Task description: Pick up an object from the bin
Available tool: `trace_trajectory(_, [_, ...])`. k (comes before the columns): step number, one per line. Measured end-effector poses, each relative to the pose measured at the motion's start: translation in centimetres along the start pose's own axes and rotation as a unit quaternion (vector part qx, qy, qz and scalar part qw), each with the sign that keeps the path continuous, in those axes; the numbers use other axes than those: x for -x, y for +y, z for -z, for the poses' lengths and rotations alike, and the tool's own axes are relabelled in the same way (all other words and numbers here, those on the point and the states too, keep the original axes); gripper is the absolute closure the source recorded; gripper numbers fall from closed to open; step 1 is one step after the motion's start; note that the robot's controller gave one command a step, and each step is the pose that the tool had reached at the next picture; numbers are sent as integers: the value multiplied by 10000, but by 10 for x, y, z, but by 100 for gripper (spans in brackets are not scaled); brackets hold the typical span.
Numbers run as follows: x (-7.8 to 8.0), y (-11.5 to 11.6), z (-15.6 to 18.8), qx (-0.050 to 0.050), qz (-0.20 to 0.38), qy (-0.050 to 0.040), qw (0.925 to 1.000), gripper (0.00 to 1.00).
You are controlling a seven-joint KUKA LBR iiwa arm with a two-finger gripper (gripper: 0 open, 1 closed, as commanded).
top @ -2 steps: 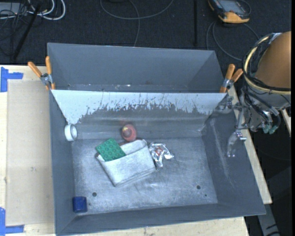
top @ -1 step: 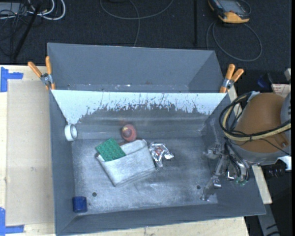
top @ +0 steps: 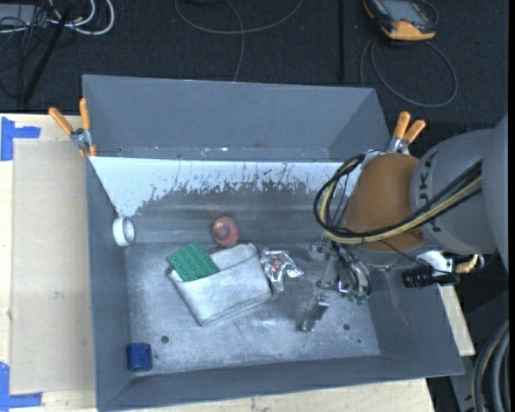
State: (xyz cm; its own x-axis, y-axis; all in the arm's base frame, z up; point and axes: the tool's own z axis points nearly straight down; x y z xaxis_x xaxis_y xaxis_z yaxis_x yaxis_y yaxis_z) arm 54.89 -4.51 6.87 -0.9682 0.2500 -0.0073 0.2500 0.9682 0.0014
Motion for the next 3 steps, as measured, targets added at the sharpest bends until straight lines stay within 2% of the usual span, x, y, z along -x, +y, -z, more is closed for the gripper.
trace_trajectory(1, [20, 76, 4, 10, 775, -5, 9970, 0])
trace_trajectory(2, [23, 76, 8, 16, 776, -54, 9970, 100])
trace_trajectory(3, [20, 93, 156, 8, 630, -8, 9980, 100])
